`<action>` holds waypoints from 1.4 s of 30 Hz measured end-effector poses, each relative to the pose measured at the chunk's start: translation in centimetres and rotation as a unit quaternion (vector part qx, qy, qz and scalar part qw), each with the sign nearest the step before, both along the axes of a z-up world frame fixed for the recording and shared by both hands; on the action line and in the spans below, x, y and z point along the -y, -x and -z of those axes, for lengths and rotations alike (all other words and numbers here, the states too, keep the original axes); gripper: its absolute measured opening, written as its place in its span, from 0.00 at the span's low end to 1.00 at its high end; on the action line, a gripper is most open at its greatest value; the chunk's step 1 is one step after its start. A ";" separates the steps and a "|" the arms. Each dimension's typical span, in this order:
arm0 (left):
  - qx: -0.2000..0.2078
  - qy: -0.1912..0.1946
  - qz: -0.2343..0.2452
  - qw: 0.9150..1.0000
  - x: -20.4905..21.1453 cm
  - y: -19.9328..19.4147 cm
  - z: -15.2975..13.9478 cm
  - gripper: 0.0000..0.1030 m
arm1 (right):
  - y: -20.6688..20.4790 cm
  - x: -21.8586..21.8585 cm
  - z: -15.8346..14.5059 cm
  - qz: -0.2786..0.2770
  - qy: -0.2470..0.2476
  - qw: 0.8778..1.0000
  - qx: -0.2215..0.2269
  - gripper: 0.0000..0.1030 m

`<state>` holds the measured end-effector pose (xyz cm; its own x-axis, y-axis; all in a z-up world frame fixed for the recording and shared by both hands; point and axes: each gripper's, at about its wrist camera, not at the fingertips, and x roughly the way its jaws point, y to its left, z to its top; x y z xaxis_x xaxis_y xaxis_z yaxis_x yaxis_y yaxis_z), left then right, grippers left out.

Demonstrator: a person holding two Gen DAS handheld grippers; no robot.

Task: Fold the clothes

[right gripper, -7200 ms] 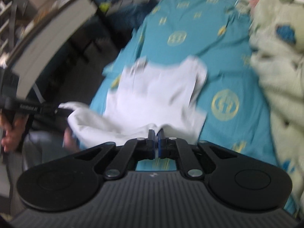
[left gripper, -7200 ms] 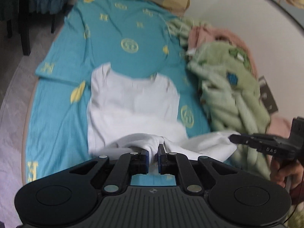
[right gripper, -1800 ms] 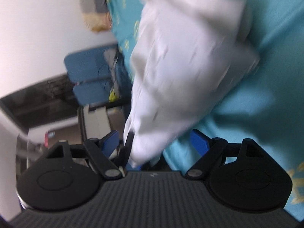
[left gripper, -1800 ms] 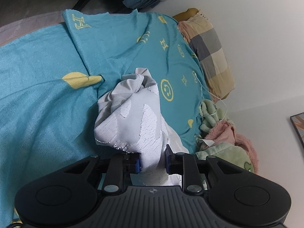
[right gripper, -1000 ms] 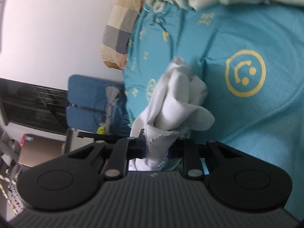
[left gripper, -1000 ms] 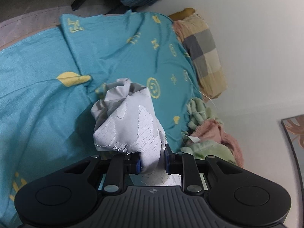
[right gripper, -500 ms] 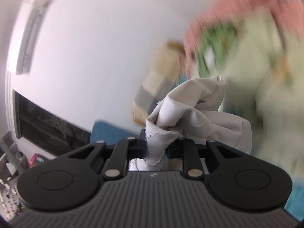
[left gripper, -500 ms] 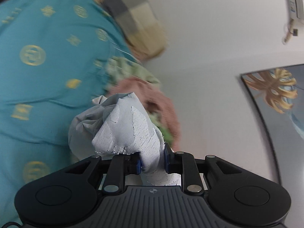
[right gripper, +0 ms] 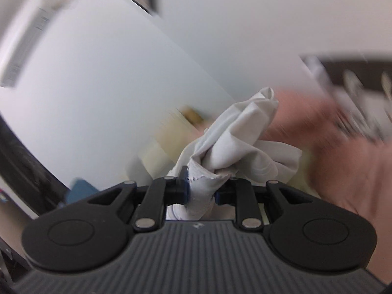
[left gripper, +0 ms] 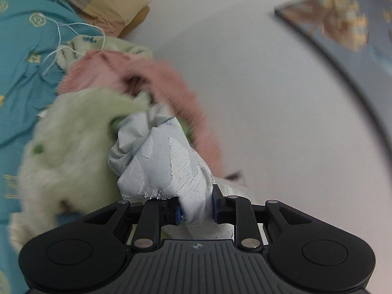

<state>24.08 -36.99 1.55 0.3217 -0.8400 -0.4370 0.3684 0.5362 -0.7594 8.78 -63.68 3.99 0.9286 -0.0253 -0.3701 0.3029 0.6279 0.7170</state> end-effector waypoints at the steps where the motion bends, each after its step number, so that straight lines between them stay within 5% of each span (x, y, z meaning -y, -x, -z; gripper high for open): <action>1: 0.016 -0.023 0.012 1.000 -0.5 1.1 1.2 0.24 | 0.4 -0.2 1.5 -0.004 -0.006 1.000 -0.027 0.22; 5: 0.028 -0.048 0.023 0.998 -1.7 3.0 4.8 0.25 | 2.2 -1.6 5.3 -0.021 0.002 0.996 -0.086 0.22; 9: 0.061 -0.065 0.021 0.996 -1.3 3.1 4.1 0.29 | 2.0 -2.0 6.1 -0.009 -0.004 0.996 -0.089 0.22; 11: 0.086 -0.096 0.023 0.991 -1.1 3.8 2.5 0.40 | 2.0 -2.0 5.6 -0.002 -0.008 0.996 -0.093 0.23; 16: 0.148 -0.164 0.039 0.975 -2.1 7.3 -1.4 0.84 | 4.3 -3.0 3.4 0.014 0.009 0.994 -0.111 0.32; 19: 0.198 -0.186 0.029 0.962 -3.8 11.1 -4.5 0.99 | 6.5 -4.4 1.2 0.023 0.054 0.992 -0.112 0.64; 21: 0.248 -0.200 0.010 0.948 -5.0 13.6 -6.8 1.00 | 8.0 -5.4 -0.3 0.030 0.083 0.990 -0.112 0.85; 27: 0.323 -0.220 -0.009 0.921 -9.4 21.0 -12.1 1.00 | 12.5 -9.1 -5.3 0.032 0.157 0.982 -0.099 0.84; 36: 0.369 -0.192 -0.052 0.908 -17.2 31.0 -16.2 1.00 | 19.4 -17.5 -9.0 0.004 0.274 0.960 -0.053 0.84; 42: 0.374 -0.193 -0.057 0.905 -20.4 35.1 -15.5 1.00 | 22.2 -22.1 -8.1 -0.013 0.285 0.958 -0.026 0.84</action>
<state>-11.03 -16.61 17.02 0.7238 -0.6140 -0.3147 0.6279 0.7753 -0.0685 -13.43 -41.54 12.12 0.9124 -0.2139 -0.3489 0.3074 0.9210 0.2392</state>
